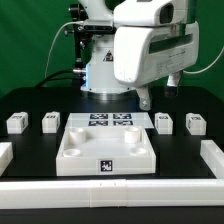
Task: Assemble one leg
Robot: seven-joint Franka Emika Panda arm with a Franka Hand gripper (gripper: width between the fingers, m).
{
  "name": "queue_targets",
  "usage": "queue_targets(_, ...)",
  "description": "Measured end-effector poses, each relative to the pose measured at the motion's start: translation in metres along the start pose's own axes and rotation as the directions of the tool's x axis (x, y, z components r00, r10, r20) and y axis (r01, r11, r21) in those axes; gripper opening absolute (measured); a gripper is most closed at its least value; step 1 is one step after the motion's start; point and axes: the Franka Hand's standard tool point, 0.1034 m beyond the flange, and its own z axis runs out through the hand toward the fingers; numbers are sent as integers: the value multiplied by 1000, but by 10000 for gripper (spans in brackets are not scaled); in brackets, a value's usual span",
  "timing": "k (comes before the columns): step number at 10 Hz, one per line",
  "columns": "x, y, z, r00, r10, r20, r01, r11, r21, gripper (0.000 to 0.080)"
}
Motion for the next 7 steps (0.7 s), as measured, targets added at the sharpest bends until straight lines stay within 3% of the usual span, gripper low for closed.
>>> queue_targets(7,0,0,1,1000,0,1,0,1000,1,650)
